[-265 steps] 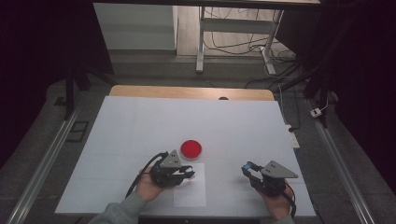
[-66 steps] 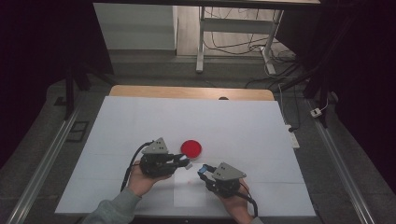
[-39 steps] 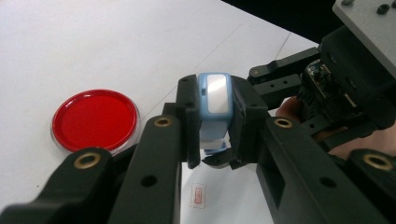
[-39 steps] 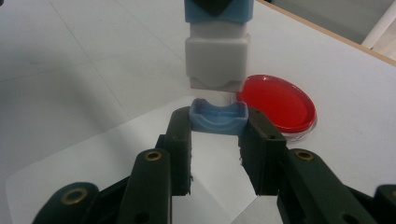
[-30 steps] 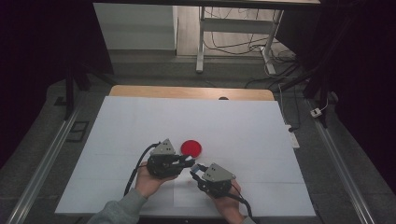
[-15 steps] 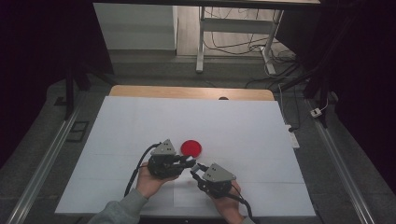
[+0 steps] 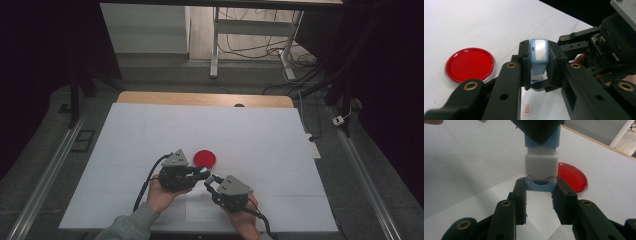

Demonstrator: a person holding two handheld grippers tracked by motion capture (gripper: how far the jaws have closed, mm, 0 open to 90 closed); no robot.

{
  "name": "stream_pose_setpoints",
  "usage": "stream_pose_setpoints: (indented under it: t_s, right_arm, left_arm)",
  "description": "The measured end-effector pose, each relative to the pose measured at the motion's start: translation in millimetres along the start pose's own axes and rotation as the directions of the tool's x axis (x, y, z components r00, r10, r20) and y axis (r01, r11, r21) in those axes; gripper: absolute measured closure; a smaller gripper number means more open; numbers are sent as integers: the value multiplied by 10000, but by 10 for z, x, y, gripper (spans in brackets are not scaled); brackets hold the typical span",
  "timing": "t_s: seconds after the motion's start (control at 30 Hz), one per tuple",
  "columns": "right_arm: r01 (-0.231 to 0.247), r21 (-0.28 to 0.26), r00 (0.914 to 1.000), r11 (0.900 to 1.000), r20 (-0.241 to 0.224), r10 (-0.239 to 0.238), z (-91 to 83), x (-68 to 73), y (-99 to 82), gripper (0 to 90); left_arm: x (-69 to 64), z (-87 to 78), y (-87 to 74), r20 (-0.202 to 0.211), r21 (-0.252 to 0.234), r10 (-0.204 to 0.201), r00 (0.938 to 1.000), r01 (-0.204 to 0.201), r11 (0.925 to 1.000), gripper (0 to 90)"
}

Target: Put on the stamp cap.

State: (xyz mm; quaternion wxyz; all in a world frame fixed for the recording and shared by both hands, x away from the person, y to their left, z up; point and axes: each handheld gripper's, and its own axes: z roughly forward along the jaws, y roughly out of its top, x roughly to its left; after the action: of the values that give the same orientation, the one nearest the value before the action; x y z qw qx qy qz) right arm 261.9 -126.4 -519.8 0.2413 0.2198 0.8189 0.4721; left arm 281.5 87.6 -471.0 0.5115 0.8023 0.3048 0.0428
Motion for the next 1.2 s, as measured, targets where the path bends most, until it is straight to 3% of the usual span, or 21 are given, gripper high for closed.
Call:
stream_pose_setpoints:
  t_s: [0.57, 1.2]
  right_arm:
    - [186, -102, 9985, 9998, 514, -181, -21, 27, 0, 646]
    - [540, -314, 9964, 9980, 673, -518, -39, 37, -7, 648]
  left_arm:
    - [21, 17, -20, 40, -150, -323, 9995, 323, 9994, 761]
    - [5, 5, -15, 160, -172, -491, 9987, 494, 9986, 762]
